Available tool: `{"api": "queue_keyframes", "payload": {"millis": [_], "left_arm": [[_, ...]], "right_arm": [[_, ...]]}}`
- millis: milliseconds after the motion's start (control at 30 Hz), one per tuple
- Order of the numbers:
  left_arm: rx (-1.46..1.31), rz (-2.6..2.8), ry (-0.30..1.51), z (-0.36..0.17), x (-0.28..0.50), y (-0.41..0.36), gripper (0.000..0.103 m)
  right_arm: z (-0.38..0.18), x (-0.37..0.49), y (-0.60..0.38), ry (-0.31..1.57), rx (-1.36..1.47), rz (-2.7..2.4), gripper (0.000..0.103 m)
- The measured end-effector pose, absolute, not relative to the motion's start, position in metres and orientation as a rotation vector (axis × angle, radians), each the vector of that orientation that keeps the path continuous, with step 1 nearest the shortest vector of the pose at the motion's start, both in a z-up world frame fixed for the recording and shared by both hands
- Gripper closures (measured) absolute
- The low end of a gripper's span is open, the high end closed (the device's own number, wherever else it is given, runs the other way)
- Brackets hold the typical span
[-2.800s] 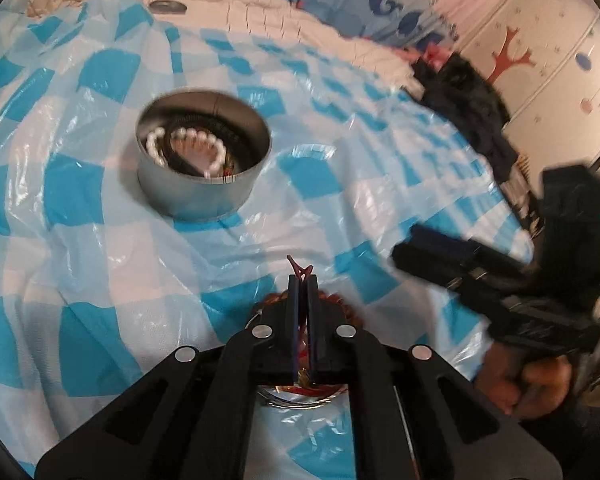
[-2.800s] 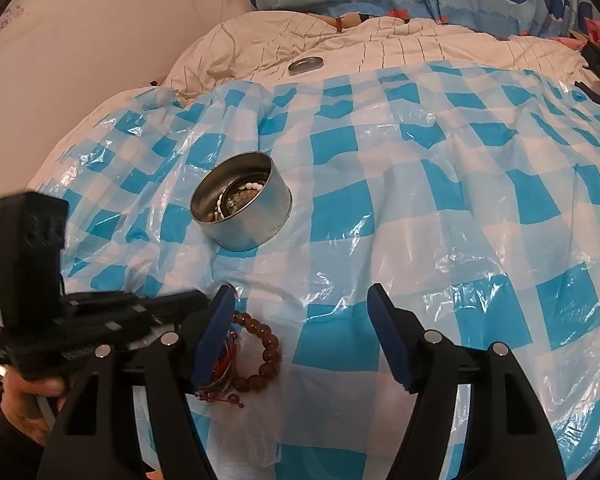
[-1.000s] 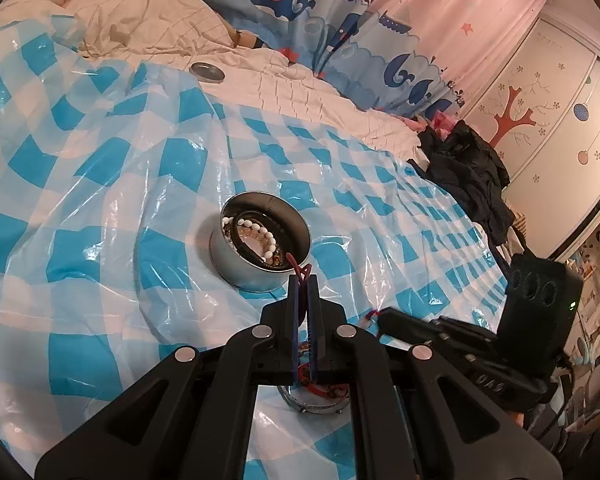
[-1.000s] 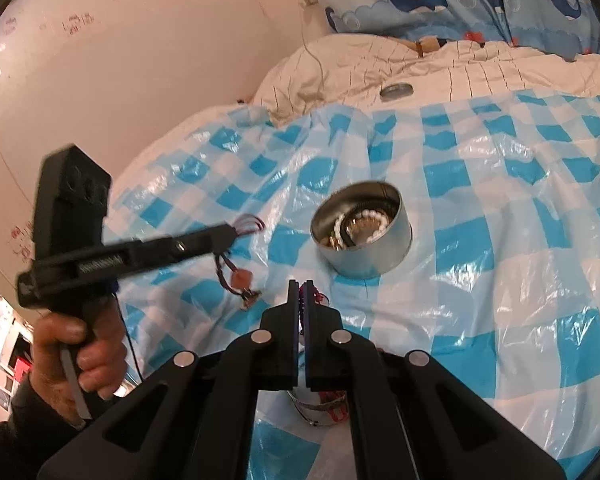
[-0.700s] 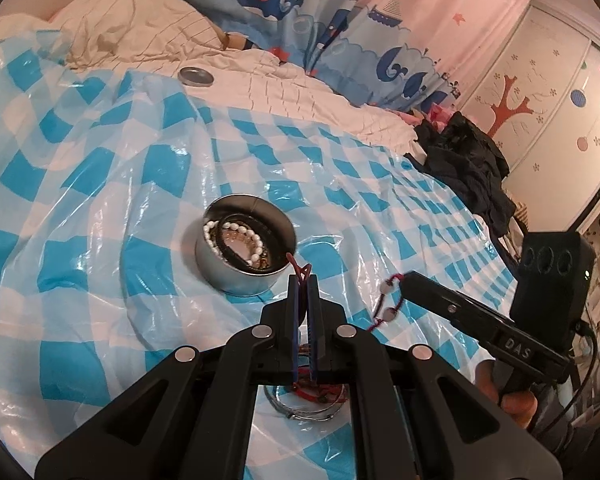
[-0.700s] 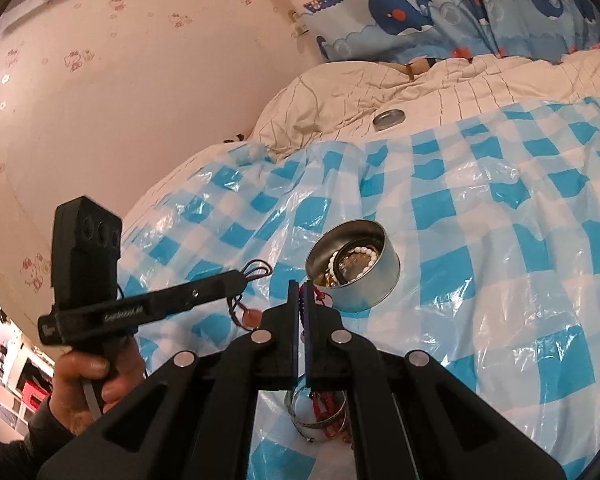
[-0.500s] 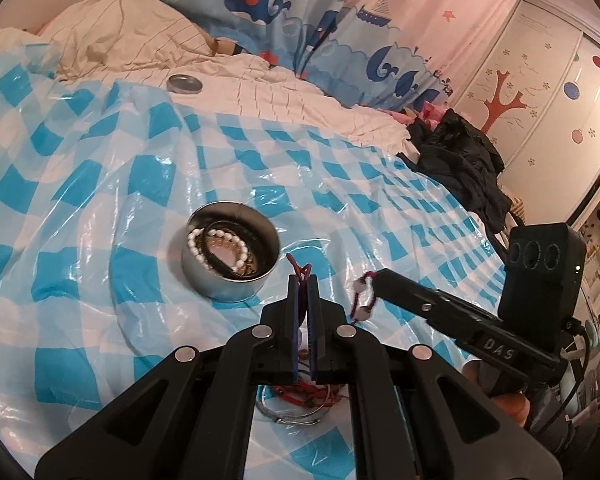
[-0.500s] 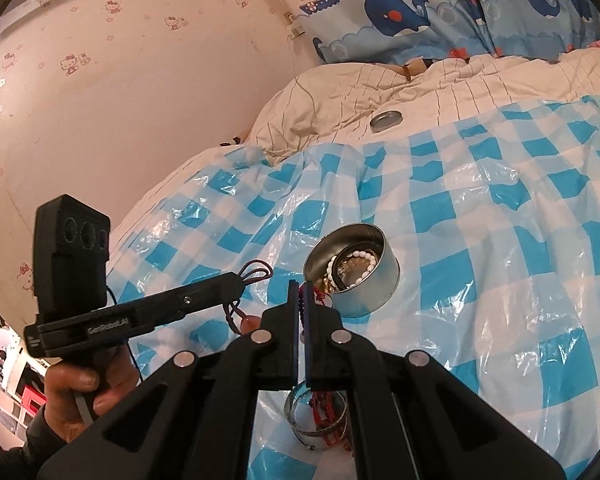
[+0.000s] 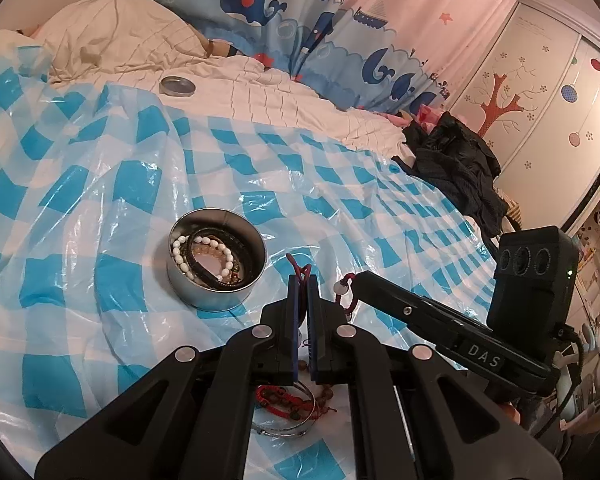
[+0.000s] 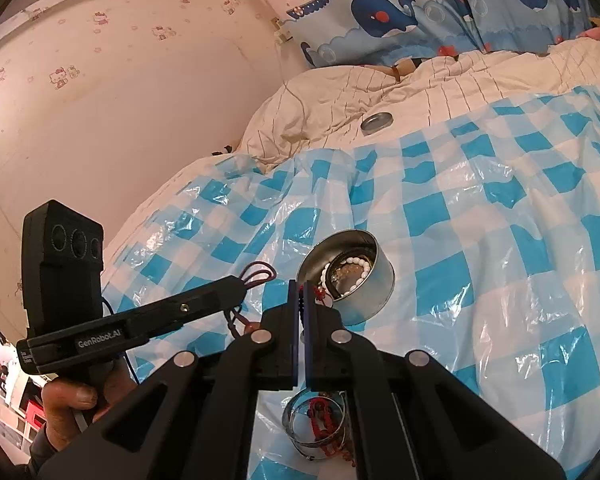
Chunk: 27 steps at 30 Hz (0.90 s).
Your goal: Organize jewelry
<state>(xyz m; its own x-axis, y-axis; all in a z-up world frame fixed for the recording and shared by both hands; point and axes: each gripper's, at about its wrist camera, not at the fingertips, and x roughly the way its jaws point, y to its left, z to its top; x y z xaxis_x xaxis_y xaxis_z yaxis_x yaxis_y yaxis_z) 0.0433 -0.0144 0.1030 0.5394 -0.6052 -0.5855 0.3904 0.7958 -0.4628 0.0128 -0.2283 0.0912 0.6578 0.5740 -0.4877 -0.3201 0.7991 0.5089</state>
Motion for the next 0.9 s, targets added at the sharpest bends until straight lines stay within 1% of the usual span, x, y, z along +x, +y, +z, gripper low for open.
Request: {"api": "queue_keyframes", "payload": {"millis": [333, 900], "left_arm": [[-0.281, -0.612, 0.809, 0.1, 0.049, -0.029, 0.1], [-0.277, -0.614, 0.81, 0.099, 0.051, -0.032, 0.1]], "right_arm": [[0.095, 0.012, -0.234, 0.669, 0.414, 0.514, 0.1], [0.1, 0.013, -0.235, 0.66, 0.411, 0.52, 0.1]]}}
